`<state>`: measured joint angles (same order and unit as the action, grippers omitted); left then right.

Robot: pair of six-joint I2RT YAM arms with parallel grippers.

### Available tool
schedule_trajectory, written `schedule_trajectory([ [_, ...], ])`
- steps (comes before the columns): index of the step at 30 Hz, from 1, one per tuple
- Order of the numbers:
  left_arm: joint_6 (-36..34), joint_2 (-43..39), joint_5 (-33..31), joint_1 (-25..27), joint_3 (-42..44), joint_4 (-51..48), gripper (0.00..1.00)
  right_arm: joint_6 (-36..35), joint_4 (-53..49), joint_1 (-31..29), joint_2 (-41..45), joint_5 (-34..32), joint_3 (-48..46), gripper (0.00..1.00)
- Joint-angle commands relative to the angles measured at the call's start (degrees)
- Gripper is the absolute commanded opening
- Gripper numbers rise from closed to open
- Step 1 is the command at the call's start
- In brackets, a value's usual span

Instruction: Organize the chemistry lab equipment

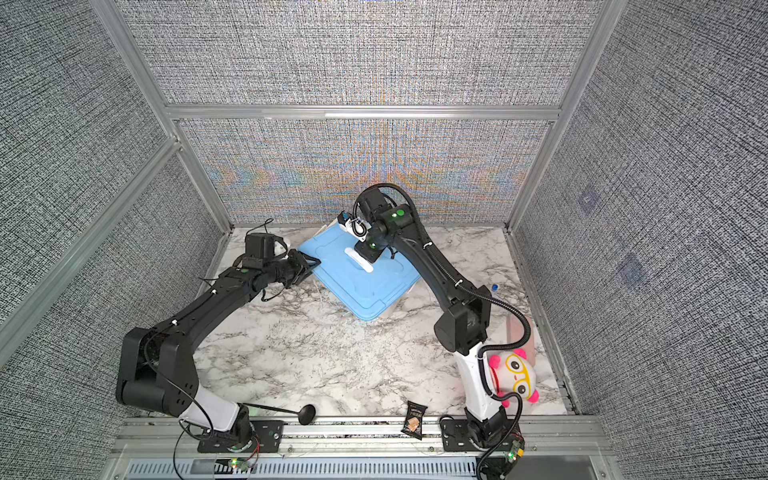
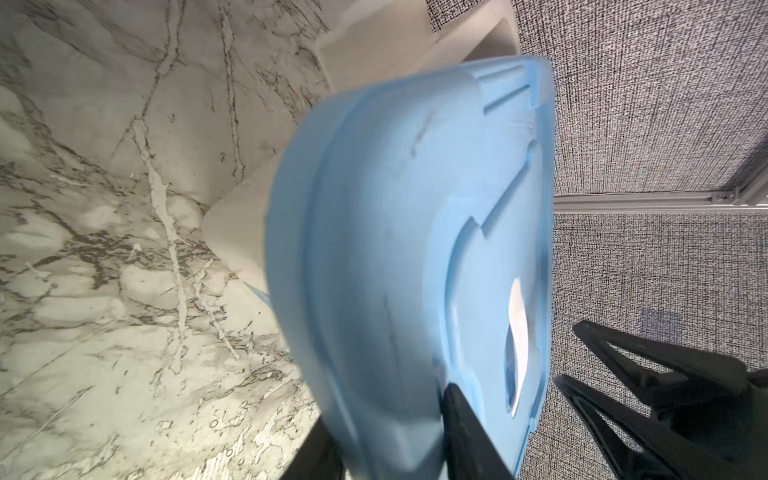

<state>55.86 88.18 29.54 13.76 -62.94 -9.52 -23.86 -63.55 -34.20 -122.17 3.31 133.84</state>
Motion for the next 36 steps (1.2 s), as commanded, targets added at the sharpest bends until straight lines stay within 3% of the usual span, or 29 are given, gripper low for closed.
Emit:
schedule_trajectory([
  [1, 1.4, -0.2, -0.2, 0.1, 0.3, 1.6, 0.37, 1.6, 0.5, -0.4, 0.9, 5.3, -2.1, 0.41],
  [9, 2.6, 0.1, -1.0, 0.1, 0.7, 1.6, 0.37, 1.6, -1.1, -1.2, -3.2, 4.9, -0.9, 0.39],
  [13, 2.4, 0.1, -1.2, 0.0, 0.9, 1.3, 0.37, 0.7, -2.0, -1.1, -5.5, 1.2, 1.0, 0.25],
  [17, 2.3, 0.1, -0.7, 0.0, 0.9, 1.5, 0.37, -0.1, -3.2, -1.0, -6.7, -0.5, 2.9, 0.22],
  [30, 0.6, -0.6, -0.8, -0.1, 1.3, 0.1, 0.57, -6.7, -1.2, -0.4, -6.6, -5.1, 5.7, 0.13],
  [36, 0.1, -0.3, -0.6, -0.1, 0.9, -0.2, 0.59, -9.7, 0.1, 0.2, -7.5, -5.4, 6.5, 0.08],
])
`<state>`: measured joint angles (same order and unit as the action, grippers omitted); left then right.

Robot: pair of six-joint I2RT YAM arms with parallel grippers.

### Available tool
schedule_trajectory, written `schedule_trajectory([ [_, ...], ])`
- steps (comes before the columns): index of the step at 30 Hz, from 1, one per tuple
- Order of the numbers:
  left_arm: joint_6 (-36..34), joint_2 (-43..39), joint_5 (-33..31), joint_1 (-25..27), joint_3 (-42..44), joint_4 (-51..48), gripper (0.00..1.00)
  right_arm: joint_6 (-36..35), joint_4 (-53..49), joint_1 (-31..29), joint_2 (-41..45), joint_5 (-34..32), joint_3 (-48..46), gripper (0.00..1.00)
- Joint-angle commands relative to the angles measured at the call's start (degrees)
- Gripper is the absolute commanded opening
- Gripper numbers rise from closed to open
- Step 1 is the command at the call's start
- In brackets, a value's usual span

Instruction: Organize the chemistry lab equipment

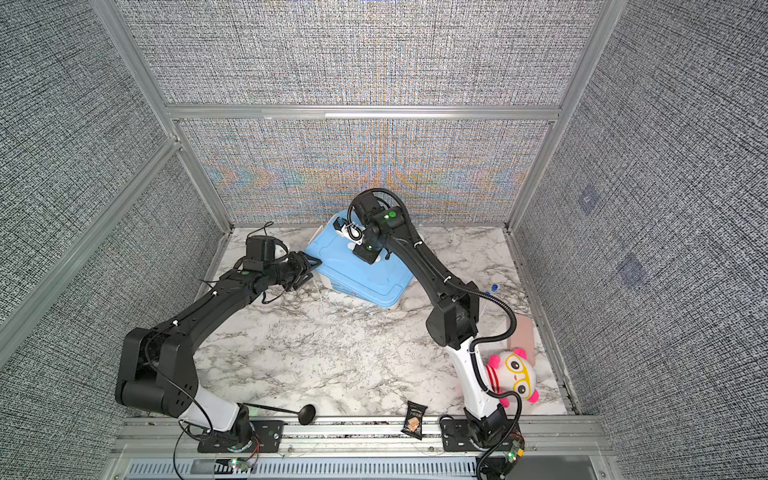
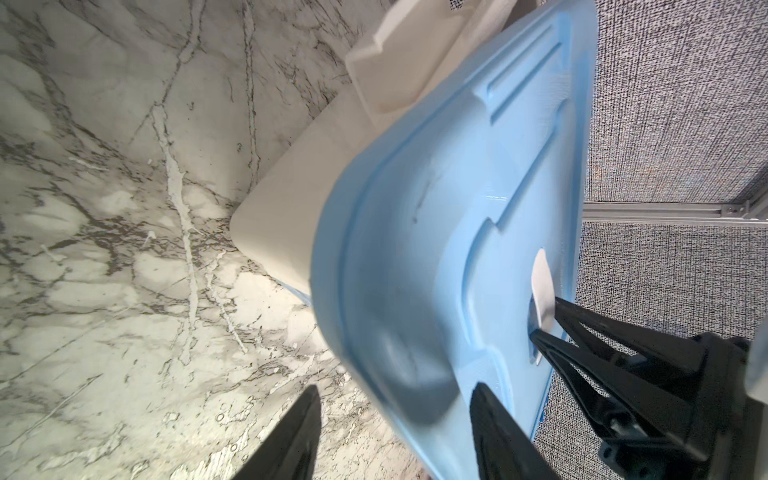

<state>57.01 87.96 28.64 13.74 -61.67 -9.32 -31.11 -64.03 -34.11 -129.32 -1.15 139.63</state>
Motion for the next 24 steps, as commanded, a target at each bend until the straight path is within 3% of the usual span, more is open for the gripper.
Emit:
schedule_trajectory([
  [1, -1.2, -0.1, 0.4, -0.1, -0.6, -0.5, 0.59, -2.8, 0.7, 0.2, -0.3, -1.1, 0.8, 0.08],
  [24, -7.5, 1.8, 2.6, -3.0, -4.8, -5.0, 0.62, -19.5, 12.8, 2.1, 0.6, -4.5, -6.9, 0.10],
])
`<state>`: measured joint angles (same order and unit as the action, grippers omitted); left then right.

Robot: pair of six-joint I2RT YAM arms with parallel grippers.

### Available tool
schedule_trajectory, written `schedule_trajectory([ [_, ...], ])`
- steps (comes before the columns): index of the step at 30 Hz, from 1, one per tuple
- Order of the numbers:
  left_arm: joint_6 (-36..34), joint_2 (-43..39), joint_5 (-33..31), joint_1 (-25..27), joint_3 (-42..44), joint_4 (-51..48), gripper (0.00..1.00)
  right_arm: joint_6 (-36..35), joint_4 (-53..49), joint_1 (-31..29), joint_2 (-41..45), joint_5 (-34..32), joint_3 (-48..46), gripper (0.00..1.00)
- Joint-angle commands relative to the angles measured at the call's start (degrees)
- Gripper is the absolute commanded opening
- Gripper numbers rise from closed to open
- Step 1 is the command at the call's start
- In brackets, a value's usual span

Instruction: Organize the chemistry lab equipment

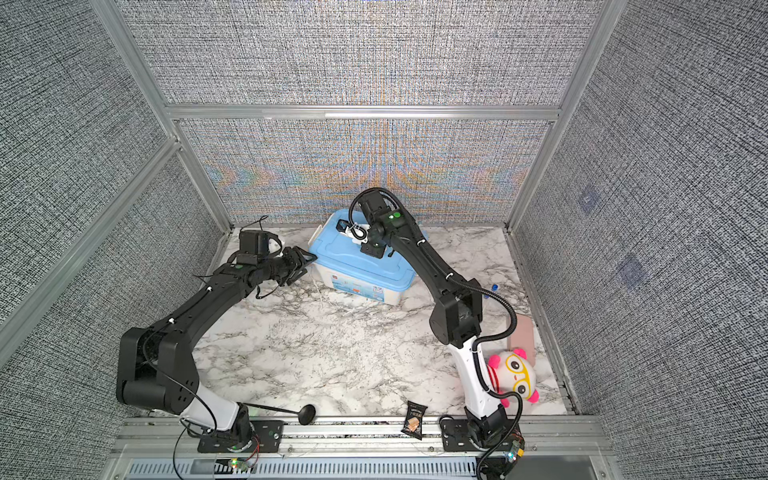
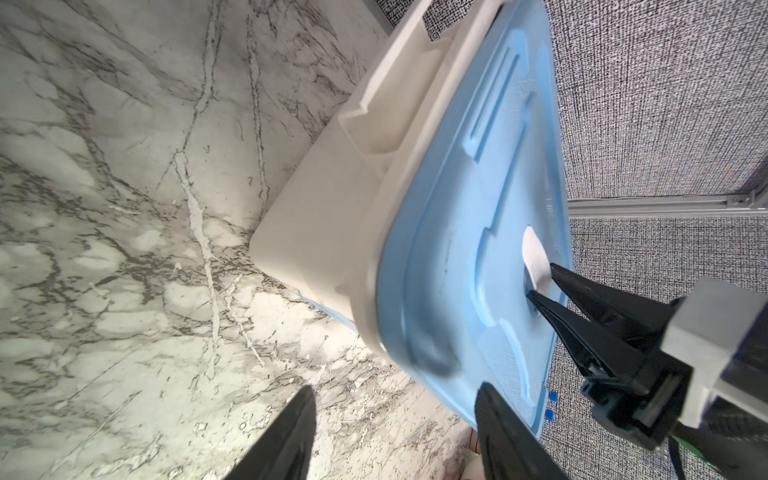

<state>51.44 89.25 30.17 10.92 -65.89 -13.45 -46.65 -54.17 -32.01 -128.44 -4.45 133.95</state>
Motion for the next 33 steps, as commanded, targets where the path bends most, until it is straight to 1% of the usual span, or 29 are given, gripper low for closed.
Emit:
schedule_trajectory([
  [1, -2.2, 1.0, 1.2, -0.4, -0.9, -1.0, 0.62, -4.5, 3.9, 0.0, -0.1, -1.2, -2.1, 0.11],
  [3, -2.9, 1.4, 1.4, -0.9, -1.4, -1.7, 0.62, -6.1, 5.7, 0.0, 0.3, -1.7, -3.8, 0.11],
  [6, -3.9, 1.8, 1.3, -1.6, -2.0, -2.5, 0.63, -9.0, 8.6, 0.0, 1.7, -0.6, -7.0, 0.10],
  [10, -5.0, 2.0, 1.5, -2.6, -2.9, -3.0, 0.63, -11.6, 13.9, 0.0, 4.4, 2.8, -12.1, 0.10],
  [14, -5.4, 2.4, 1.8, -3.4, -3.7, -2.1, 0.64, -13.1, 15.2, -0.1, 5.2, 6.0, -13.3, 0.11],
  [16, -5.4, 3.5, 2.1, -3.6, -5.0, -2.0, 0.65, -13.0, 16.3, -0.2, 5.6, 6.5, -13.8, 0.16],
  [18, -5.5, 4.8, 2.1, -3.7, -6.1, -1.8, 0.65, -12.3, 18.0, -0.2, 6.3, 6.7, -14.4, 0.25],
  [20, -5.4, 6.1, 2.5, -3.6, -7.4, -1.3, 0.65, -10.8, 19.7, -0.3, 7.3, 7.1, -15.1, 0.32],
  [22, -5.2, 7.8, 3.1, -3.6, -9.1, -1.2, 0.65, -8.6, 20.8, -0.2, 8.5, 6.7, -15.6, 0.37],
  [24, -5.8, 9.2, 3.6, -3.6, -10.9, -1.6, 0.65, -5.1, 21.3, 0.1, 9.6, 6.0, -15.5, 0.40],
  [26, -6.9, 10.0, 2.4, -3.6, -12.6, -3.2, 0.65, 0.4, 21.7, 0.6, 11.3, 5.2, -16.2, 0.44],
  [27, -7.6, 10.5, 2.0, -3.6, -13.4, -3.8, 0.65, 4.5, 22.2, 0.8, 12.6, 4.5, -16.6, 0.46],
  [29, -8.9, 11.5, 1.6, -3.6, -15.1, -5.2, 0.65, 15.1, 22.4, 1.3, 14.7, 2.5, -17.5, 0.47],
  [33, -11.1, 13.4, 1.1, -3.4, -17.5, -7.5, 0.63, 43.6, 21.0, 3.7, 20.0, -3.0, -22.4, 0.47],
])
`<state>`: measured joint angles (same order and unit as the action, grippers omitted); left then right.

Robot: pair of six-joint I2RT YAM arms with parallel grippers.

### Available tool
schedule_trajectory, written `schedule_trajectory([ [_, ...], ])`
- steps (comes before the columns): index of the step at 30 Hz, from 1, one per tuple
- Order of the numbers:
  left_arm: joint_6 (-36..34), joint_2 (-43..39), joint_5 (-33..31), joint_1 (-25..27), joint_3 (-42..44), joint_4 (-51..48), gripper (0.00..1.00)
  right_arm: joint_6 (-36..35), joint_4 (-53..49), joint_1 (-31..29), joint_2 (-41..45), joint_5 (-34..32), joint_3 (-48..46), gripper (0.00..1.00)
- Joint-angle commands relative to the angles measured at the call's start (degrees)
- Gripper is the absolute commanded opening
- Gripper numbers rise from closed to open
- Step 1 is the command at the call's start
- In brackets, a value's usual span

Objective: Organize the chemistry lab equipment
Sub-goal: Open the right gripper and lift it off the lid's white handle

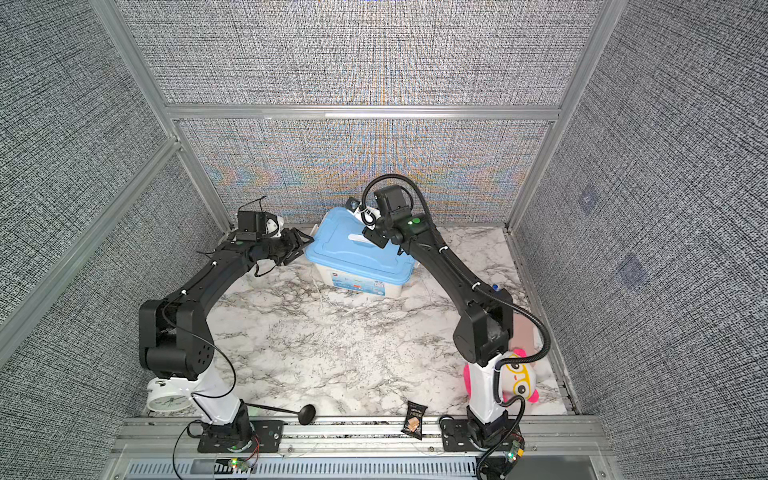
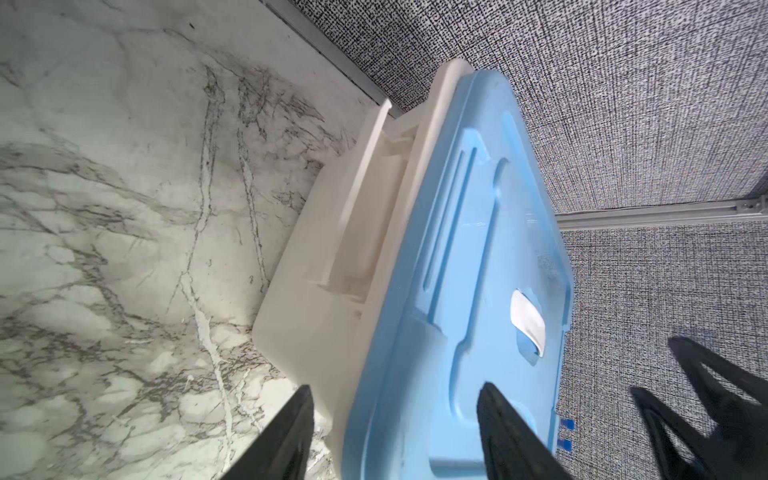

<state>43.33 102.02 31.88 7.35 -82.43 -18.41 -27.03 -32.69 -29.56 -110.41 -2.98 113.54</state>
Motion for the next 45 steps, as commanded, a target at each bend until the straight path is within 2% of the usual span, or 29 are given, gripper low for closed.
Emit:
schedule_trajectory([
  [1, -3.8, 0.7, -0.9, 0.5, -1.2, -2.9, 0.62, 31.9, -2.4, 2.8, 3.2, -4.4, -3.4, 0.46],
  [3, -5.4, 1.0, -1.8, 0.6, -1.7, -4.0, 0.62, 42.8, -5.1, 6.1, 4.8, -1.7, -6.5, 0.45],
  [4, -6.2, 1.1, -2.3, 0.7, -2.0, -4.6, 0.61, 46.0, -5.2, 7.8, 5.5, 0.2, -8.6, 0.45],
  [8, -9.8, 2.3, -3.8, 0.8, -4.2, -8.0, 0.61, 50.5, -6.0, 12.2, 5.5, 6.8, -12.1, 0.46],
  [16, -12.3, 2.9, -2.6, 0.8, -5.5, -7.4, 0.61, 53.5, -5.2, 14.1, 1.7, 14.0, -12.5, 0.47],
  [21, -13.7, 3.5, -1.9, 1.3, -6.8, -8.0, 0.61, 52.6, -5.2, 14.5, 0.6, 14.1, -12.0, 0.47],
  [26, -14.8, 4.2, -2.2, 1.6, -7.7, -9.5, 0.61, 51.8, -1.6, 14.6, 0.7, 17.6, -12.4, 0.42],
  [38, -17.5, 8.0, -6.0, 1.7, -12.1, -12.5, 0.57, 49.3, -2.6, 14.8, -3.5, 10.3, -7.1, 0.35],
  [45, -19.9, 11.2, -10.4, 1.5, -18.5, -15.5, 0.56, 49.6, -3.8, 14.8, -6.7, 10.0, -3.2, 0.36],
])
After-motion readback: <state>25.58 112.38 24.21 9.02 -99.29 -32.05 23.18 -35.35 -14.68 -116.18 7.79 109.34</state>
